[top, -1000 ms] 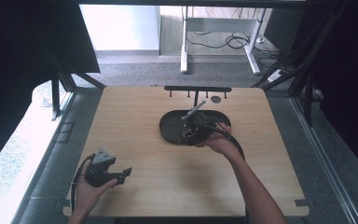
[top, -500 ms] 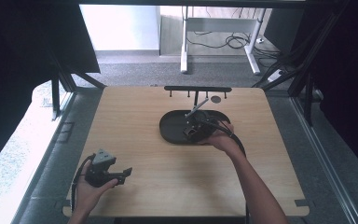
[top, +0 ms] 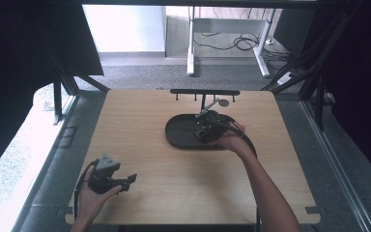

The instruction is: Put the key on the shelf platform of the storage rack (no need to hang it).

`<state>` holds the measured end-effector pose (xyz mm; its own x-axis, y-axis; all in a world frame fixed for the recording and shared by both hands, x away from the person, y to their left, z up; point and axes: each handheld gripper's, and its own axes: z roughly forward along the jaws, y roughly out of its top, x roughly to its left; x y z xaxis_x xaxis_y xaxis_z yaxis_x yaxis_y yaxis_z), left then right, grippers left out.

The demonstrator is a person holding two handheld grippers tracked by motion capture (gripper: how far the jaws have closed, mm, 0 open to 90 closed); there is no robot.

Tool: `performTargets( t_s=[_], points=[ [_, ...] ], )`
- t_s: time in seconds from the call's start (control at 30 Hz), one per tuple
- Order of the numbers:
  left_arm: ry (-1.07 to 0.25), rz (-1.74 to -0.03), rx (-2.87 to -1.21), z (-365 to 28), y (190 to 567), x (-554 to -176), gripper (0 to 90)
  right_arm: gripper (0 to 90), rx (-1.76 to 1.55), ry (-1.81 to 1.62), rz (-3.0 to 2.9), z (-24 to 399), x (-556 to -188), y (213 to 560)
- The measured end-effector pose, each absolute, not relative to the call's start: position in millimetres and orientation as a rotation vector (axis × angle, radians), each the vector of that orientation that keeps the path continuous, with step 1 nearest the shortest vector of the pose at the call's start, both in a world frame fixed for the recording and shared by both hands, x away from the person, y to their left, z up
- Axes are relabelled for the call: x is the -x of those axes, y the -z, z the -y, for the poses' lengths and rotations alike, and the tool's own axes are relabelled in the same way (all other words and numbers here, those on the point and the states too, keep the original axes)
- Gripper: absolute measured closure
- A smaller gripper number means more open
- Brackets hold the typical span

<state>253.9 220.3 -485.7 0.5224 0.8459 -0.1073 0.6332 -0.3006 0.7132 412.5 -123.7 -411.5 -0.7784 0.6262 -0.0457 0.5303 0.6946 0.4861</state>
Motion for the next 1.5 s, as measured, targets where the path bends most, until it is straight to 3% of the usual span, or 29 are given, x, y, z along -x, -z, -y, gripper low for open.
performTargets(
  t_s=[1.5],
  points=[
    [-0.375, -1.207, -2.037, -223, 486, -255, 22.4, 48.9, -1.001, -0.638, -2.699, 126, -462, 469]
  ],
)
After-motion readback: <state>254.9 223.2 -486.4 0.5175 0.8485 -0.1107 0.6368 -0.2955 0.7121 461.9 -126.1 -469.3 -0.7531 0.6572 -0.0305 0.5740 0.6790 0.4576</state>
